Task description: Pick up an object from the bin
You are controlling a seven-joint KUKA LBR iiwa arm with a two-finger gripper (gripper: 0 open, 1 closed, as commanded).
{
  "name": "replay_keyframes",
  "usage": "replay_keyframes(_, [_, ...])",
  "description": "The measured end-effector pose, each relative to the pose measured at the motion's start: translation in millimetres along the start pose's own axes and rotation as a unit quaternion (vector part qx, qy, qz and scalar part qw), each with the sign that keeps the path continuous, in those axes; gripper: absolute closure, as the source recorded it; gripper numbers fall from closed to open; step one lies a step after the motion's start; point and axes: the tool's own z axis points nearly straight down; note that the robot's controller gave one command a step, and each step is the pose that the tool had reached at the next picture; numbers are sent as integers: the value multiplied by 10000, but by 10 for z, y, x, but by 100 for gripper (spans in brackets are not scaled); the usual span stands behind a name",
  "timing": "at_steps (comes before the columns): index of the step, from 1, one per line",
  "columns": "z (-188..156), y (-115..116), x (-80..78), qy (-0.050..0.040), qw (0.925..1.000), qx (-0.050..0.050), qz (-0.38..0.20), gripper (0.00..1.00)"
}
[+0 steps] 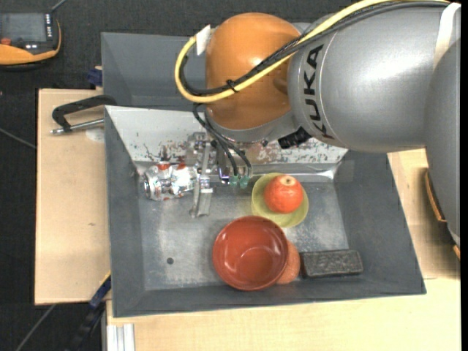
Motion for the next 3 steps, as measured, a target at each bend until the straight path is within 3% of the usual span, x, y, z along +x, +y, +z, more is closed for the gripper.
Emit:
replay_keyframes(1, [-53,-15,-16,-42,10000,-8,18,100])
replay_keyframes(2, [-53,-16,-17,-41,10000,-9,20,0])
replay_keyframes(3, [1569,-304,59,-18,10000,-22,50,0])
